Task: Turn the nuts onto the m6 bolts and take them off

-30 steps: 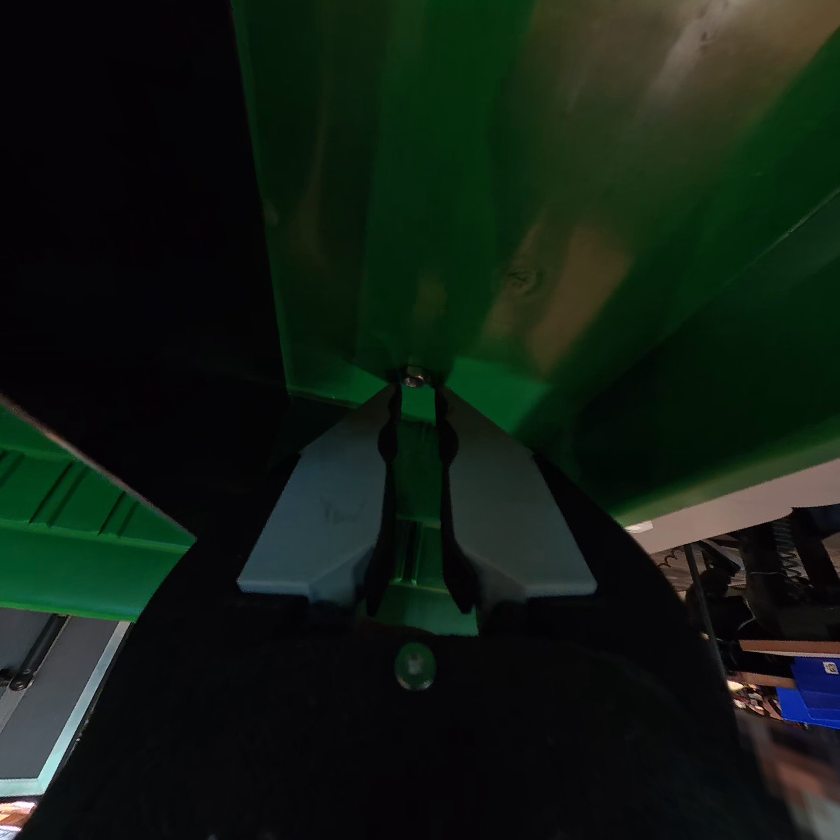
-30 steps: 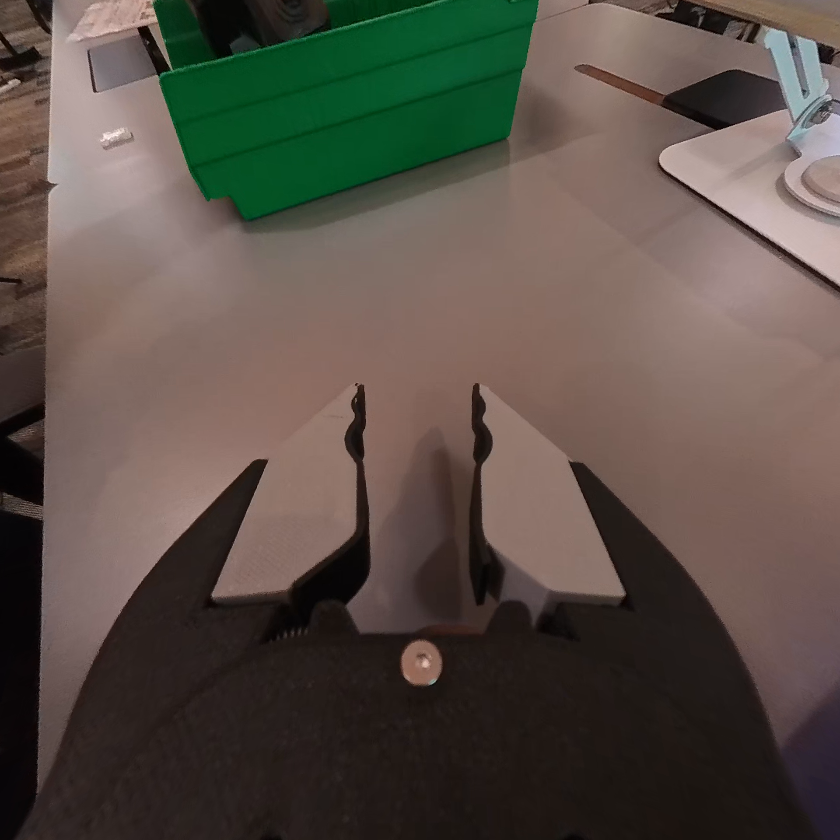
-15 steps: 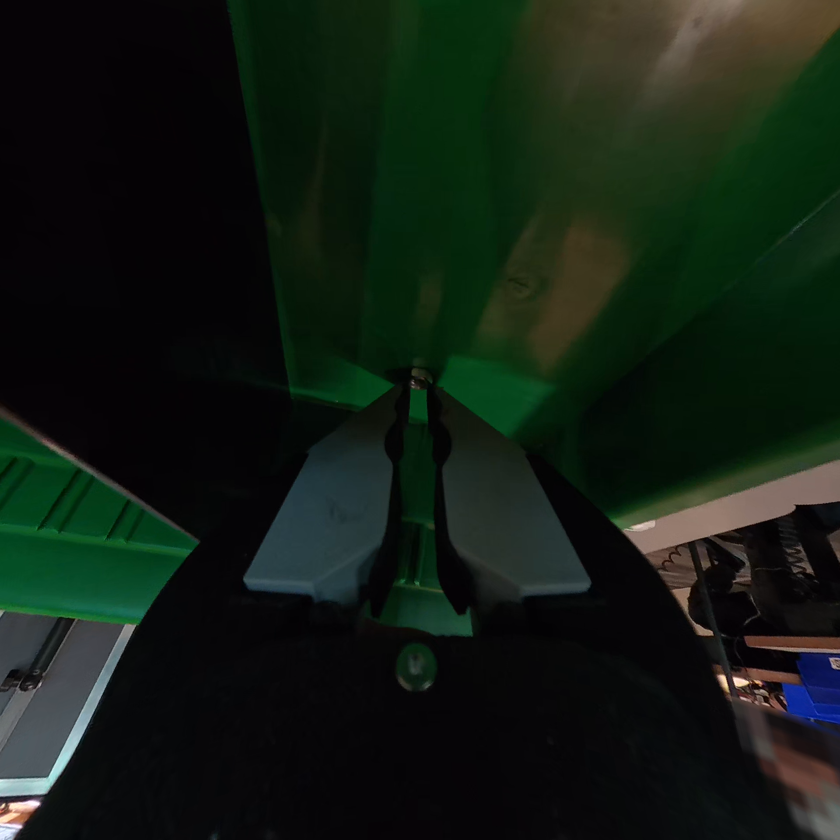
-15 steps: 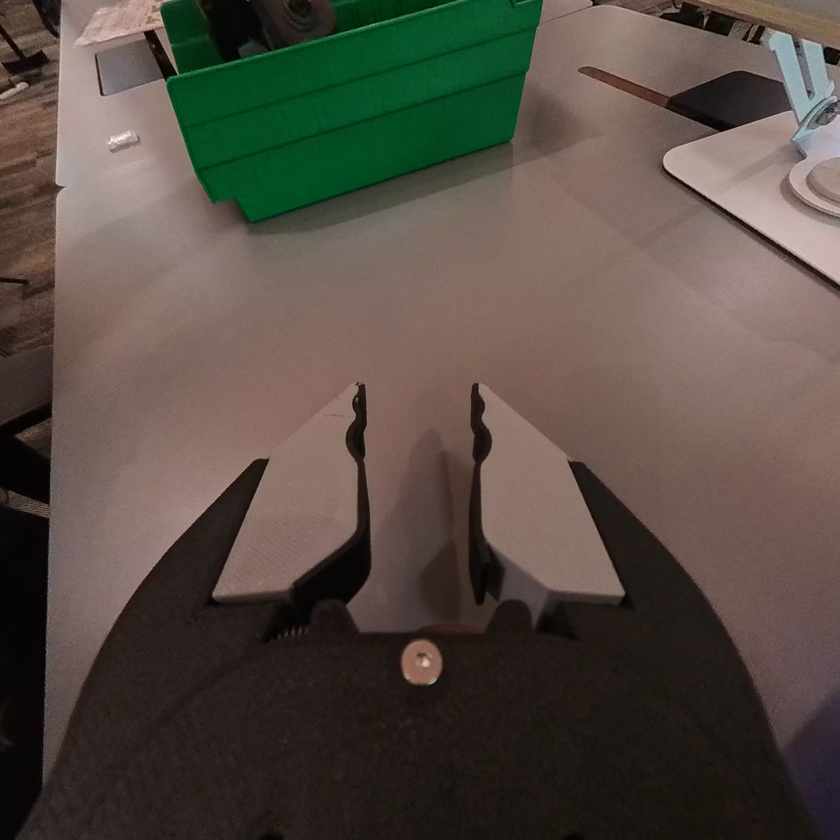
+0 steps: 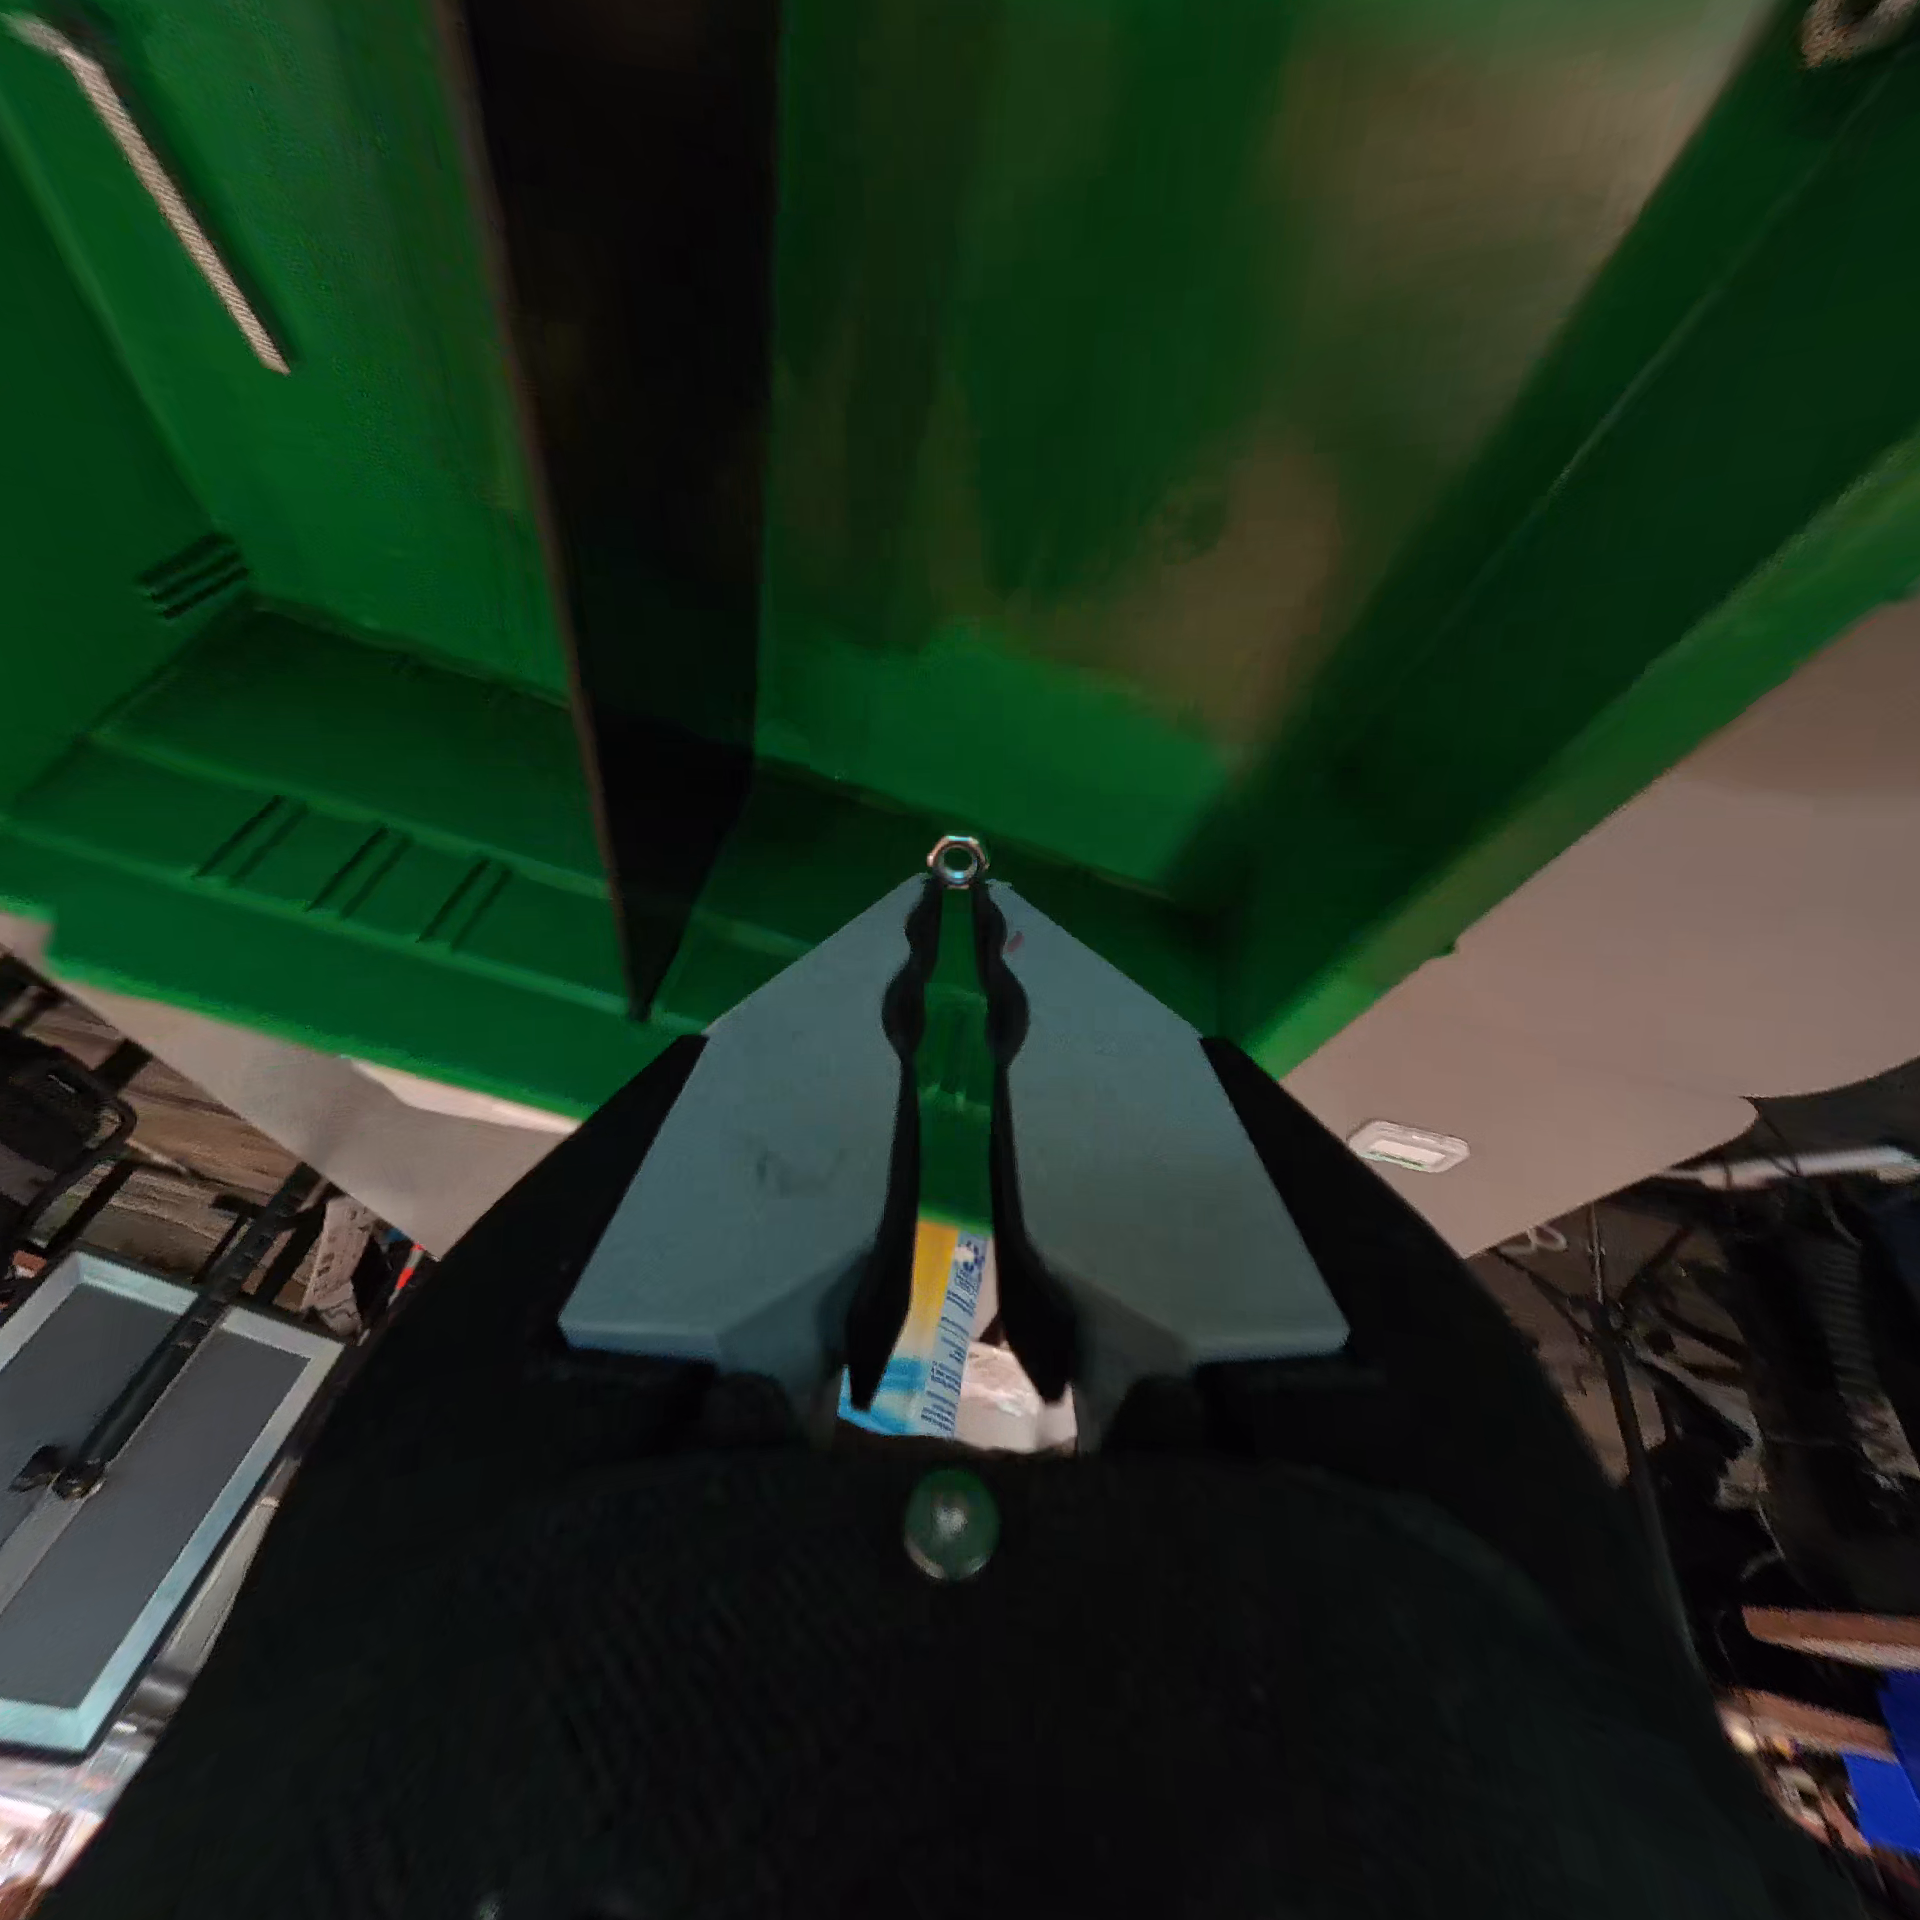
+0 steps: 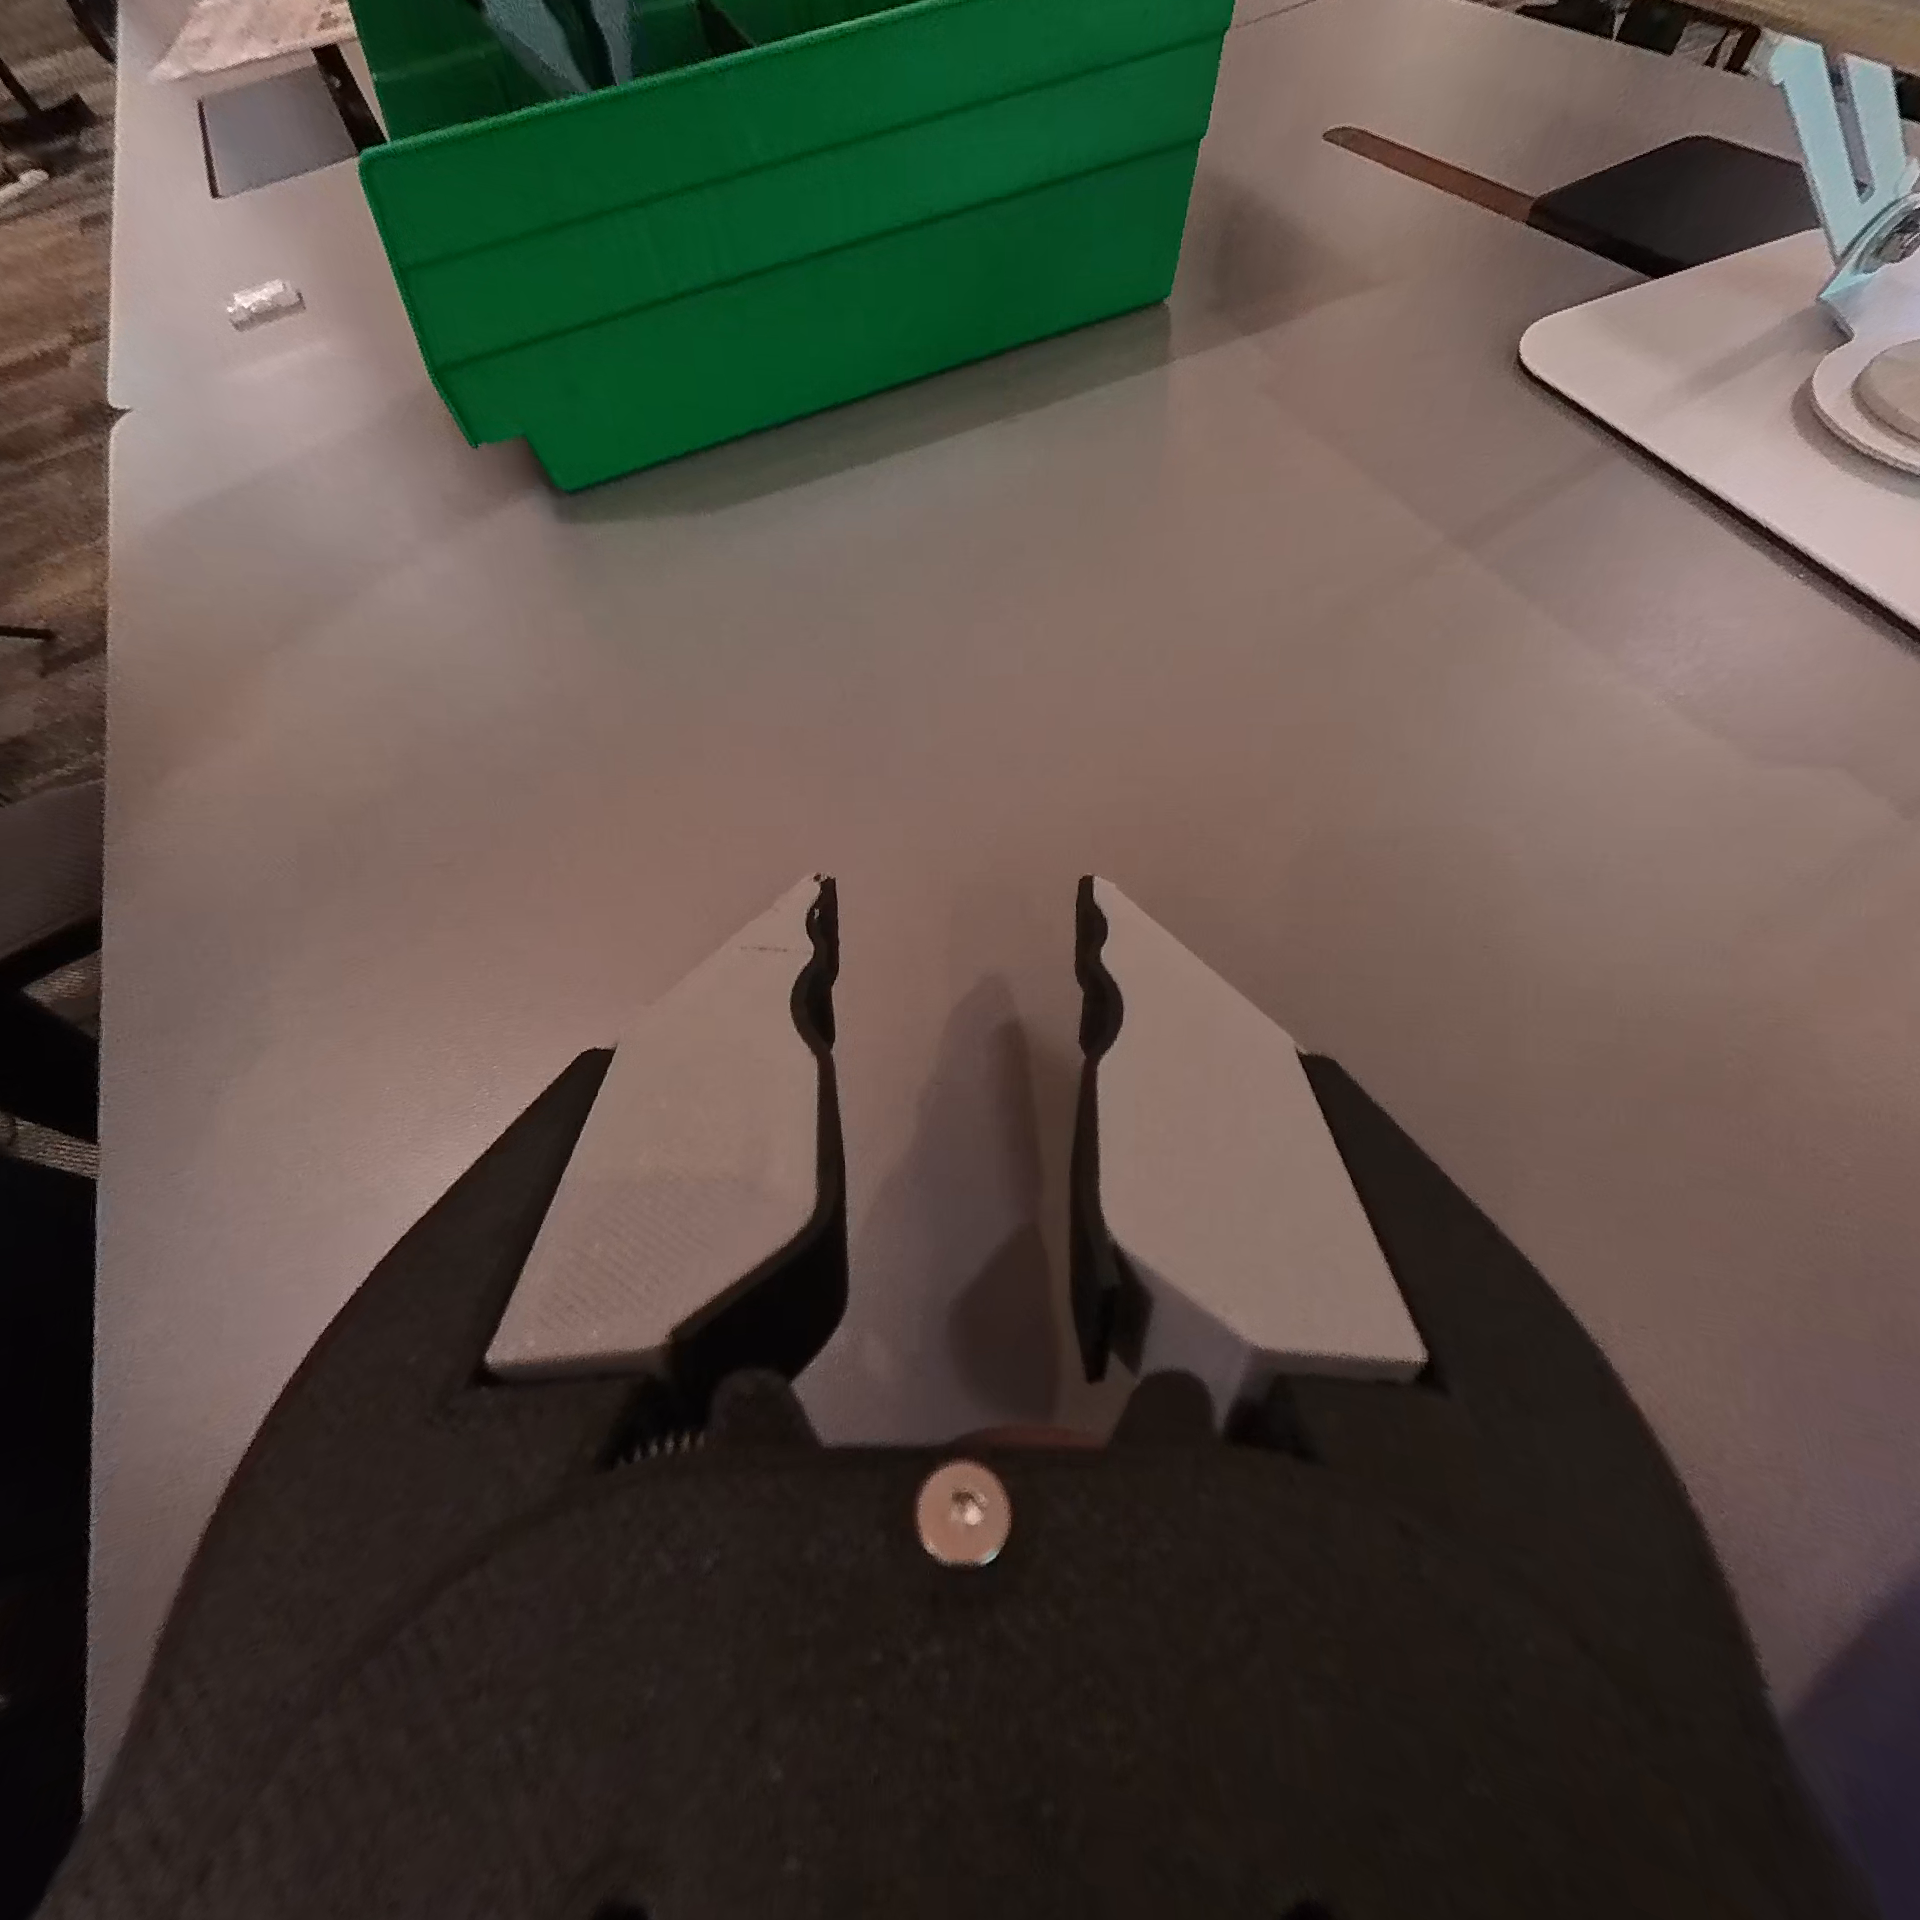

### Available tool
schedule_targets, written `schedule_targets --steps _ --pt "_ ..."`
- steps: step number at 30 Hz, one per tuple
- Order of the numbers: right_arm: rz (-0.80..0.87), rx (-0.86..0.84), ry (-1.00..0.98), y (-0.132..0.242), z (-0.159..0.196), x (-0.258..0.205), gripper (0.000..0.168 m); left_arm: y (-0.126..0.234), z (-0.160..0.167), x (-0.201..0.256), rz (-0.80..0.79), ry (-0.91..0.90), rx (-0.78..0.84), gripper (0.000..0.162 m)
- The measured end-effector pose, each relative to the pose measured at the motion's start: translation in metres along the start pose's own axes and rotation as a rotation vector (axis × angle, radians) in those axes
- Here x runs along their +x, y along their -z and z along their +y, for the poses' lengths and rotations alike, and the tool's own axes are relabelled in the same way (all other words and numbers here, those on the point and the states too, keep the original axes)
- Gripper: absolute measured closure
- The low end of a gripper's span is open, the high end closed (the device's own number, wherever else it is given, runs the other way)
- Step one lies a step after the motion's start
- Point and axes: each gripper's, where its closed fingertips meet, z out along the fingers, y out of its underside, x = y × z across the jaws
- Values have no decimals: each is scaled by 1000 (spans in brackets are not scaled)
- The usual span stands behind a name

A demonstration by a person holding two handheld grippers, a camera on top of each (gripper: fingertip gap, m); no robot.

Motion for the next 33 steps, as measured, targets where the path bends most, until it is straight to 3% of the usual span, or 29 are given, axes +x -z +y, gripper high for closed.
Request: schedule_targets --steps 1,4,9,17,20,24,26,30,33 --pt "1 0 1 0 0 0 125 11 -4 -2 -16 1 24 158" --pt "3 -1 -3 0 0 1 126 49 -25 -10 -82 -8 123 158" --pt "12 -1 -5 0 1 4 126 102 -91 -1 -134 -108 287 162" --pt "14 2 -17 0 1 5 126 98 -211 34 -179 -340 359 162" --pt "14 -10 -3 -3 4 3 126 106 -233 31 -174 -287 523 162" --pt "6 -28 -6 -5 8 2 126 111 -219 17 -163 -188 619 162" --pt "10 -27 -7 -5 8 4 126 123 -206 12 -167 -140 670 153" --pt "21 -24 -20 -5 8 9 126 155 -172 3 -205 -44 782 148" --pt "22 -11 -36 -4 7 11 126 154 -139 8 -227 -1 772 144"
